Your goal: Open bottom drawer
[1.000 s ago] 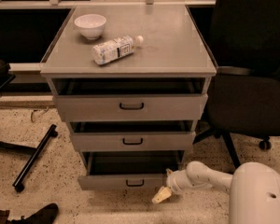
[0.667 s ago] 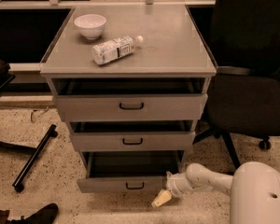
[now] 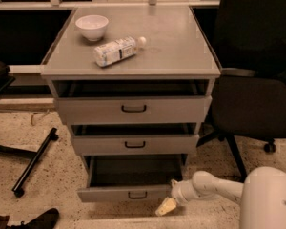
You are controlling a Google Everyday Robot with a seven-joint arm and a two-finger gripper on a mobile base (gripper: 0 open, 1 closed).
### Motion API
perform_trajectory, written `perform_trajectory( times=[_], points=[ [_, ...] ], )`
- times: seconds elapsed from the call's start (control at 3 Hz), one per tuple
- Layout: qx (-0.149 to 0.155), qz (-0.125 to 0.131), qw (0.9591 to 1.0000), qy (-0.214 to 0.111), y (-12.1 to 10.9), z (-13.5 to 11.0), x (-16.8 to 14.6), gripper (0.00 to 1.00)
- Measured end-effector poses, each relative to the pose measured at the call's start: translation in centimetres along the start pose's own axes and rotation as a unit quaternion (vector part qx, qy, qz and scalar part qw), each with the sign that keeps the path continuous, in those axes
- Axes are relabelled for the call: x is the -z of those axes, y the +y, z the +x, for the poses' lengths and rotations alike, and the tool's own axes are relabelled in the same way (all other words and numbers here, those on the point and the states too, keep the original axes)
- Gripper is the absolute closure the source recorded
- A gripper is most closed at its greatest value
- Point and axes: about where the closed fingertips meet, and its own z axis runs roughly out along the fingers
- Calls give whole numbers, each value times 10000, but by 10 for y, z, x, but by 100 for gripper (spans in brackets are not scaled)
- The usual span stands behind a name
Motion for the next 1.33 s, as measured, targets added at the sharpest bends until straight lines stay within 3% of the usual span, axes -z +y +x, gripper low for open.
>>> perform_trajectory(
  times=[0.33,0.67,1.33],
  points=[
    [0,0,10000,0,1,-2,3,0],
    [-271,-26,9996,11,27,16,11,0],
    [-312,-140,9994,52,32,24,8,0]
  ],
)
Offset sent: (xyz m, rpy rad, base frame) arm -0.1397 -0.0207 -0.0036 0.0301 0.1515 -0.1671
